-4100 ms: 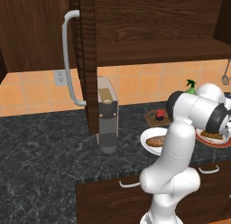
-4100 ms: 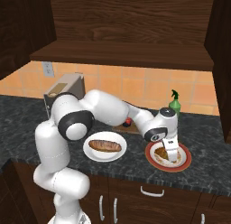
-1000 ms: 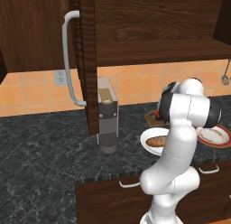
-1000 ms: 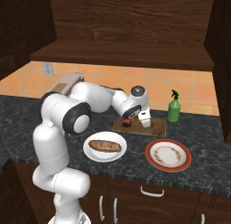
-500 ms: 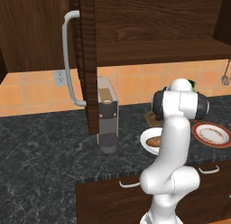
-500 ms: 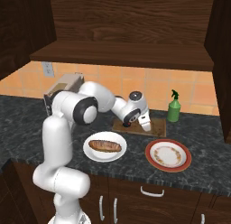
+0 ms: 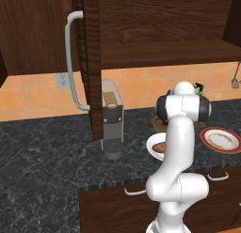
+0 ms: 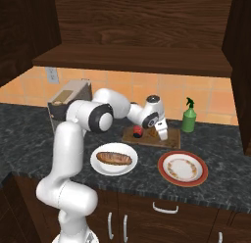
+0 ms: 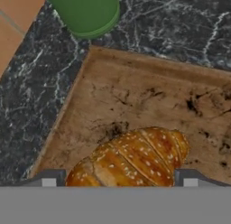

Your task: From the different types of pastries on the counter, select a croissant and place it on the cutting board. Then retrieve a jar of jam from the cabinet and place it alongside the croissant on the cutting board.

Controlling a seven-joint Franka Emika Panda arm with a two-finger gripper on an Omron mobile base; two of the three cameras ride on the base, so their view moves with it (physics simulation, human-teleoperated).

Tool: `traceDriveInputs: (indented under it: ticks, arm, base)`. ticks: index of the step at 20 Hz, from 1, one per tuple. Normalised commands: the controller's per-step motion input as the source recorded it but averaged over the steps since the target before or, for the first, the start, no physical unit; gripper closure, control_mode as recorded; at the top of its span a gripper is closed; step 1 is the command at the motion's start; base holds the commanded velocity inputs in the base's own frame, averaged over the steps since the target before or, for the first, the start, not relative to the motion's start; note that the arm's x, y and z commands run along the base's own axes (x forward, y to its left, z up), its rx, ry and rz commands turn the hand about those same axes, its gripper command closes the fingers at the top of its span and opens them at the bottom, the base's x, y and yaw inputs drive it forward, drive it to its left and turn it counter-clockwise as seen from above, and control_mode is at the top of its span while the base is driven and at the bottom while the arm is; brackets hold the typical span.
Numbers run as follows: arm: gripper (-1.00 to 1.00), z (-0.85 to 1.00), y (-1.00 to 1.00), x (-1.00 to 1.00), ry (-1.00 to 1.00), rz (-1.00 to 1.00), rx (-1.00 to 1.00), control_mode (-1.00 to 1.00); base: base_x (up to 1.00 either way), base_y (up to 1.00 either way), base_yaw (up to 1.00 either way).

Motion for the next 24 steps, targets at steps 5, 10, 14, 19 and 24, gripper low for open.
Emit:
traceDriveInputs:
  ticks: [5, 10, 14, 19, 24]
  arm:
    - [-1.00, 0.05, 0.00, 0.02, 0.11, 0.00, 0.03, -1.00]
    - [-1.00, 0.38, 0.00, -0.14, 0.06, 0.00, 0.07, -1.00]
    - [-1.00, 0.31, 0.00, -0.23, 0.02, 0.00, 0.04, -1.00]
    - [-1.00, 0.96, 0.01, -0.21, 0.02, 0.00, 0.02, -1.00]
    - [-1.00, 0.66, 0.34, -0.61, 0.01, 0.00, 0.00, -1.00]
  base:
    - [0.00, 0.00, 0.00]
    - [0.00, 0.00, 0.00]
    - [0.00, 0.00, 0.00]
    - [0.00, 0.00, 0.00]
    - [0.00, 0.00, 0.00]
